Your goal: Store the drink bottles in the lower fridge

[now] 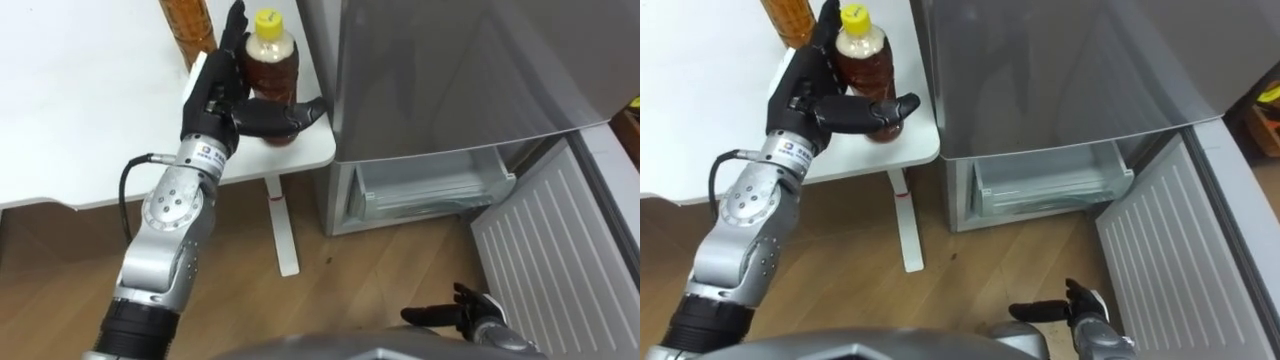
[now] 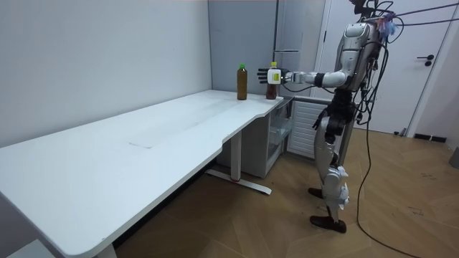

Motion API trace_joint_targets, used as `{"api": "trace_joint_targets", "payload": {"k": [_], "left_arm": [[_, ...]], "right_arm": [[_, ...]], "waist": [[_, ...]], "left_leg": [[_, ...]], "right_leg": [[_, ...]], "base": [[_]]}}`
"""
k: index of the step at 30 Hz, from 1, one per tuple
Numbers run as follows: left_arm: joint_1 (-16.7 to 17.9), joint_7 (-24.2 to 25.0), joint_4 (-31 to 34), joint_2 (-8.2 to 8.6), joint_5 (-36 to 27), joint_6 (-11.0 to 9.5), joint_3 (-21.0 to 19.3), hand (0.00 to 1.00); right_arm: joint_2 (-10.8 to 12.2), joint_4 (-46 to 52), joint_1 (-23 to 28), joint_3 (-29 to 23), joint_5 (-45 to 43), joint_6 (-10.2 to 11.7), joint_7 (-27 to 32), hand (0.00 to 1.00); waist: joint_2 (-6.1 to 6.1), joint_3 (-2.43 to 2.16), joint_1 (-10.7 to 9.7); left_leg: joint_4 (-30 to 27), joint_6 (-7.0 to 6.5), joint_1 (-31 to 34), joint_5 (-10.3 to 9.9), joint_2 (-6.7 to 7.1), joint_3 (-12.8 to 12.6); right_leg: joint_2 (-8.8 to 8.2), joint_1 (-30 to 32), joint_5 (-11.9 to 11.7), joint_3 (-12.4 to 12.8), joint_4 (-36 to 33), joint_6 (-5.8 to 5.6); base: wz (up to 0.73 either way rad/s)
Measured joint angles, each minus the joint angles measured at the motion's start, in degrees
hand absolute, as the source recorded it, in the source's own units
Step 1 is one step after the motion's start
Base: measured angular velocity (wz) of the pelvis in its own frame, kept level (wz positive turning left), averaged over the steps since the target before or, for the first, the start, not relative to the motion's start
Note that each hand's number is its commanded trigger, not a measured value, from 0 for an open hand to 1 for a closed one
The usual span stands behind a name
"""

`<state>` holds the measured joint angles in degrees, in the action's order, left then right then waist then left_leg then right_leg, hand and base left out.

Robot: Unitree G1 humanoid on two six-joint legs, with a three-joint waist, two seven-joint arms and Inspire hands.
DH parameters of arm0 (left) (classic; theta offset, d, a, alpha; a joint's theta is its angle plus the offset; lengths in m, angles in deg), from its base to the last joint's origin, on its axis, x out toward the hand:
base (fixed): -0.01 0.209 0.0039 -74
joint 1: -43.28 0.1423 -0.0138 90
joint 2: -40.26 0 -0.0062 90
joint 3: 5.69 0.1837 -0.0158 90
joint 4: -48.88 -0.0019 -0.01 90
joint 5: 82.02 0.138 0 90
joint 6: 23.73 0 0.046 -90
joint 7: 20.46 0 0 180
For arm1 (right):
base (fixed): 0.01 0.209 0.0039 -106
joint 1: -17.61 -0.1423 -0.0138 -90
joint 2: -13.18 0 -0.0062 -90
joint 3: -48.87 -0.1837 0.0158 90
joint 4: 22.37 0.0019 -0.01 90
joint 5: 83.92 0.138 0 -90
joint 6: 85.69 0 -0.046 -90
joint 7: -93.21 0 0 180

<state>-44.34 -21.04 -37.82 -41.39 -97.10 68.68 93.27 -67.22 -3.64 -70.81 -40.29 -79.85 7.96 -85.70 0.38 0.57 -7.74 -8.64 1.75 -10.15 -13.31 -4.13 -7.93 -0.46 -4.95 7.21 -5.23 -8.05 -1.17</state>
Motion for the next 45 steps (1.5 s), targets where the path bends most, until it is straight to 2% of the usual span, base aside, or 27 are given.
{"api": "trace_joint_targets", "payload": {"k": [8,13,22,26,31,38,41,43,45], "left_arm": [[0.00,0.02,0.00,0.00,-0.57,0.35,-0.90,1.00],[-1.08,0.01,0.00,-0.05,-0.56,1.89,-1.14,1.00],[-1.61,1.15,-0.80,-0.15,-0.57,3.88,-0.79,1.00],[-2.25,1.40,-0.96,0.16,-2.32,3.90,-0.84,1.00],[-2.77,1.31,-1.05,-0.09,-2.25,4.09,-0.85,1.00],[-2.85,1.26,-0.91,0.02,-2.52,4.08,-0.94,1.00],[-2.84,1.26,-0.29,0.06,-5.78,4.06,-0.81,1.00],[-2.84,1.33,-0.24,0.21,-9.99,3.83,-0.77,1.00],[-2.79,1.34,-0.24,0.55,-11.56,3.83,-0.50,1.00]], "right_arm": [[0.00,0.01,-0.08,0.00,0.00,-0.05,0.00,0.00],[-0.03,0.44,-0.30,-0.04,-0.09,-1.24,-0.79,0.00],[-0.02,0.84,-0.39,0.00,-0.09,-1.29,-1.39,0.00],[0.00,1.19,-0.41,0.09,-0.10,-1.84,-1.60,0.00],[0.02,2.74,0.10,0.17,-0.08,-2.35,-2.54,0.00],[0.14,3.41,0.10,1.58,-0.14,-2.32,-1.24,0.00],[0.07,4.31,0.14,3.01,-0.16,-2.33,-1.05,0.00],[0.10,5.96,0.27,4.45,-1.26,-2.47,-1.46,0.00],[0.17,7.64,0.73,4.92,-2.51,-2.42,-2.94,0.00]], "waist": [[-0.04,0.02,-0.01],[-0.24,-0.05,-0.01],[-0.53,0.03,-0.12],[-0.72,0.00,-0.05],[-1.10,0.21,0.00],[-1.23,-0.07,0.36],[-0.98,-0.22,0.56],[-0.82,-0.34,1.43],[-0.84,-0.34,1.93]], "left_leg": [[0.00,0.00,0.09,0.00,0.01,-0.01],[0.00,0.00,0.53,0.00,0.01,-0.02],[0.00,0.00,0.55,0.00,-0.02,-0.05],[0.00,0.00,0.58,0.00,-0.01,-0.07],[0.00,0.00,0.61,0.00,-0.02,-0.10],[-0.73,-0.01,1.75,0.00,-0.05,-0.13],[-0.88,0.00,1.80,0.00,-0.08,0.03],[-0.87,0.00,1.62,0.00,-0.10,-0.05],[-0.78,0.00,1.44,0.00,-0.11,-0.05]], "right_leg": [[0.01,0.09,0.00,0.11,0.11,0.00],[0.03,0.74,0.00,0.21,0.03,0.00],[0.11,1.07,-0.02,0.31,-0.12,0.04],[0.09,1.12,-0.02,0.40,-0.16,0.04],[0.10,1.27,-0.02,0.28,-0.37,0.04],[0.02,2.21,-0.11,0.11,-0.79,0.16],[0.03,2.15,-0.12,0.02,-0.78,0.17],[0.02,2.12,-0.16,-0.01,-0.82,0.25],[0.02,2.03,-0.17,-0.05,-0.88,0.26]], "base": [[0.00],[0.00],[-0.02],[0.00],[0.00],[0.00],[0.00],[-0.02],[0.00]]}}
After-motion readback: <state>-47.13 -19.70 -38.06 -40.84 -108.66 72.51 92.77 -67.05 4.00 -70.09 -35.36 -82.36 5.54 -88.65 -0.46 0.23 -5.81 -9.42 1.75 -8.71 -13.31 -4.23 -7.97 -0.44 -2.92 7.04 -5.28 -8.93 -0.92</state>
